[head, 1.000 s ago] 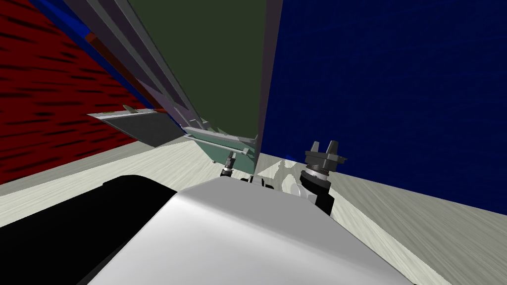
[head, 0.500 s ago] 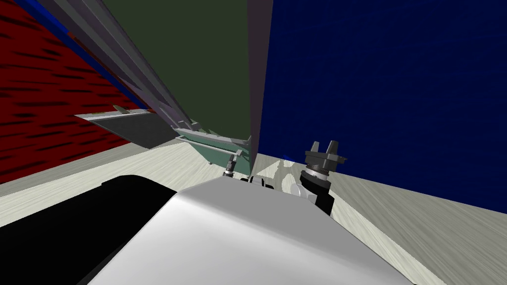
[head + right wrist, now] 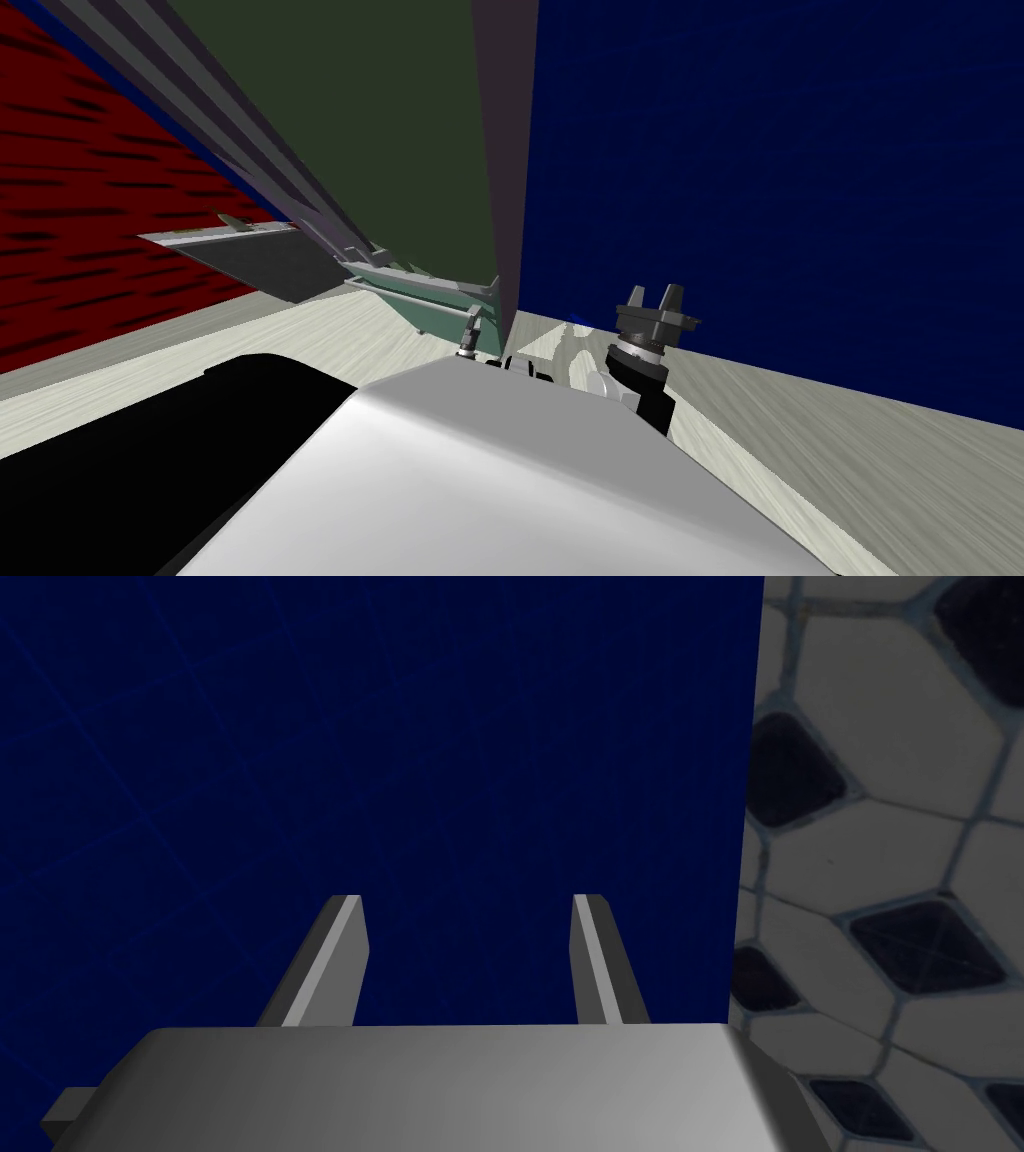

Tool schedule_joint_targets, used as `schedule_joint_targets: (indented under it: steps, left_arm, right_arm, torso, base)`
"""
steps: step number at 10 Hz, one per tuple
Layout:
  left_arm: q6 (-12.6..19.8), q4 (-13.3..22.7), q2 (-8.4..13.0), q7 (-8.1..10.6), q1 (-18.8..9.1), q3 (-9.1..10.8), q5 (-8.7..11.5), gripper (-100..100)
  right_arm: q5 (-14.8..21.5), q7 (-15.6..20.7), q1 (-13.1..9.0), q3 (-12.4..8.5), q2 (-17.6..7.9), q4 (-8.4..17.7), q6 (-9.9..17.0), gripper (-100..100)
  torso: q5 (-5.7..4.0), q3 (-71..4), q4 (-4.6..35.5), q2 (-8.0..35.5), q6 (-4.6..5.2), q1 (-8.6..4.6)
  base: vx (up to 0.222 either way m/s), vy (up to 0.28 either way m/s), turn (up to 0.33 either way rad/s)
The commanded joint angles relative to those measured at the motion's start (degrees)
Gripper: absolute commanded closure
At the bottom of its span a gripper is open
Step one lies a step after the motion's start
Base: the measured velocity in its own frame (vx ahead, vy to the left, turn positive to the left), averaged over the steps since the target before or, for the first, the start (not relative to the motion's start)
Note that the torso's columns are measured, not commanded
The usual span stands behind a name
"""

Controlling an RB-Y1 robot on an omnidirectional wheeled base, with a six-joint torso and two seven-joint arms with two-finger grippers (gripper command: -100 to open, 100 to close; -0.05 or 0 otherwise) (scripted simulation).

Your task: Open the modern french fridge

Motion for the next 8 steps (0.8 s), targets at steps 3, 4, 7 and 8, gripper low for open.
schedule_joint_targets:
  steps: [3, 4, 7, 8]
  left_arm:
    - [5.3, -3.29, 0.45, 0.2, -2.14, 0.61, 0.2, -100]
    - [6.62, -4.11, 0.57, 0.25, -2.67, 0.76, 0.25, -100]
    - [3.31, -2.06, 0.28, 0.13, -1.34, 0.38, 0.13, 100]
    - [1.99, -1.23, 0.17, 0.08, -0.8, 0.23, 0.08, 100]
  right_arm:
    - [0.0, 0.0, 0.0, 0.0, 0.0, 0.0, 0.0, 0]
    - [0.0, 0.0, 0.0, 0.0, 0.0, 0.0, 0.0, 0]
    - [0.0, 0.0, 0.0, 0.0, 0.0, 0.0, 0.0, 0]
    - [0.0, 0.0, 0.0, 0.0, 0.0, 0.0, 0.0, 0]
  torso:
    - [-0.02, -0.03, -0.01, -0.05, 0.01, -0.11]
    - [-0.03, -0.04, -0.02, -0.08, 0.01, -0.13]
    - [0.06, -0.09, -0.14, -0.23, 0.03, -0.06]
    - [0.16, -0.13, -0.26, -0.36, 0.01, 0.07]
  base:
    - [-0.011, -0.008, 0.009]
    - [-0.012, -0.011, 0.012]
    - [0.004, 0.004, -0.009]
    - [0.012, 0.011, -0.007]
